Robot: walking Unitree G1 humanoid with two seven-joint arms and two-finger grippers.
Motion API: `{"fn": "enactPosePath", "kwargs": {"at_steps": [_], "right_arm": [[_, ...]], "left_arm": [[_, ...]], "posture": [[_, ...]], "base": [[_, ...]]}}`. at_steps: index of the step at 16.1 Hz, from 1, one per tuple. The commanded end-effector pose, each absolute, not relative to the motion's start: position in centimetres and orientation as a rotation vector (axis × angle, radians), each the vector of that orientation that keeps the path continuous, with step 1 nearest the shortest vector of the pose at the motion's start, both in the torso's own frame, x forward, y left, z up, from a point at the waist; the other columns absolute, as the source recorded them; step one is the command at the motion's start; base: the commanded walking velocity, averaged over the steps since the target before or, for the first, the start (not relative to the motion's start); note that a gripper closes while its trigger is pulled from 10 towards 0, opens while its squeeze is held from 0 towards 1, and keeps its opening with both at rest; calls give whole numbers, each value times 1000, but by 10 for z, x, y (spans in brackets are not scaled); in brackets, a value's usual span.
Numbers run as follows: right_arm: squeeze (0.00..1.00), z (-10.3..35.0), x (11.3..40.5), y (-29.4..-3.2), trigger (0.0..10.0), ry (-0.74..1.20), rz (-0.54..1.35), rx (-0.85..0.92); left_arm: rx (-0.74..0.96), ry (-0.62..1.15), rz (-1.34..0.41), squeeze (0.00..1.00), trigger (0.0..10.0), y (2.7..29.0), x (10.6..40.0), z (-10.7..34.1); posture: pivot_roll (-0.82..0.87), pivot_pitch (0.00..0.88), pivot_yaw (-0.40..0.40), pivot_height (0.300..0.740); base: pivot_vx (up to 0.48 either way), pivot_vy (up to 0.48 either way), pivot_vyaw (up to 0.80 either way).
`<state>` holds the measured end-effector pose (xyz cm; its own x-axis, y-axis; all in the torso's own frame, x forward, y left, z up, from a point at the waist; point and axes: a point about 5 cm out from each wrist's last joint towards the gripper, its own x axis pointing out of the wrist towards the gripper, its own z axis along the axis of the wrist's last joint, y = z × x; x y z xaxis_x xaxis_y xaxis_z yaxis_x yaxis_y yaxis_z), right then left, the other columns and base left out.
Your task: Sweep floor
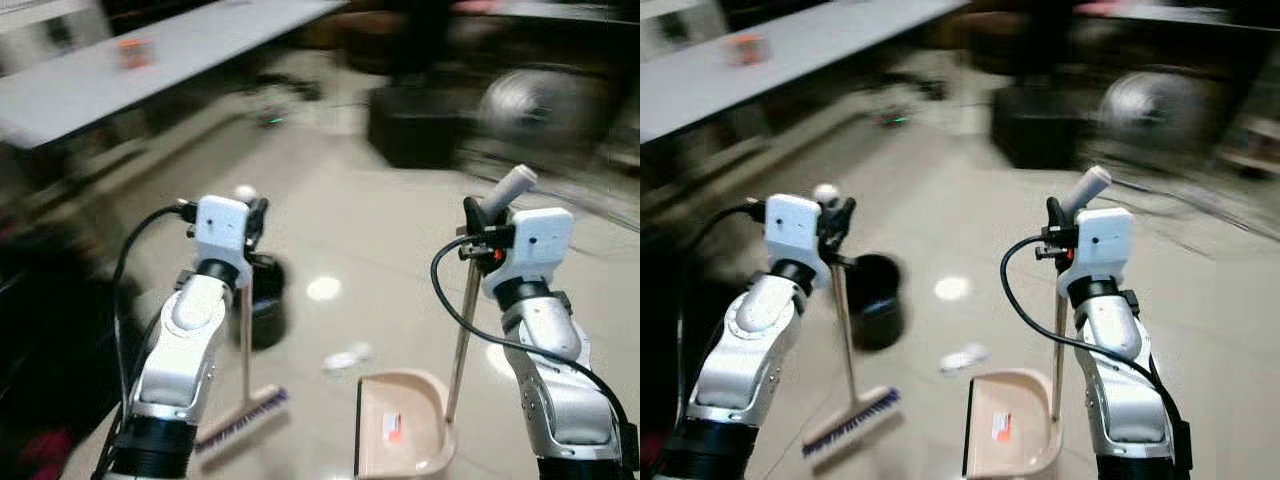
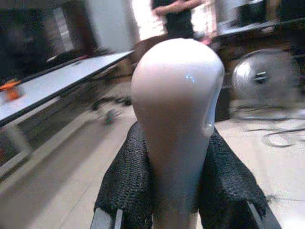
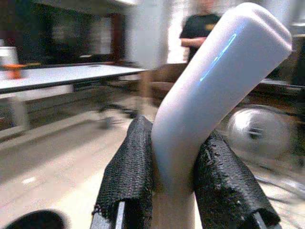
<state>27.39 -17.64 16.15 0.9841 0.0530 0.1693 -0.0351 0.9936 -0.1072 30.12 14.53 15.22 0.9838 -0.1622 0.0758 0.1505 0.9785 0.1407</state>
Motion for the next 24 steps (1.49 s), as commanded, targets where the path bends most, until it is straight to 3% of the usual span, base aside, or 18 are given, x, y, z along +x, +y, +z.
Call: {"fn": "enactPosePath", "kwargs": {"at_steps": [1,15,18,24], "right_arm": [[0,169,274,-179,10000,-206,32,-106],[0,169,278,-175,10000,-196,59,-154],[0,171,279,-174,10000,-208,56,-169],[0,171,280,-179,10000,-229,28,-181]], "left_arm": [[138,-162,-165,0,10000,141,305,167],[141,-166,-155,0,10000,142,306,167],[143,-165,-158,0,10000,141,307,167],[132,-156,-185,0,10000,137,308,166]], "posture": [[-40,0,67,740],[-34,0,68,740],[-33,0,72,740],[-32,0,85,740]], "base": [[345,0,-800],[385,0,0],[389,0,800],[374,0,0]]}}
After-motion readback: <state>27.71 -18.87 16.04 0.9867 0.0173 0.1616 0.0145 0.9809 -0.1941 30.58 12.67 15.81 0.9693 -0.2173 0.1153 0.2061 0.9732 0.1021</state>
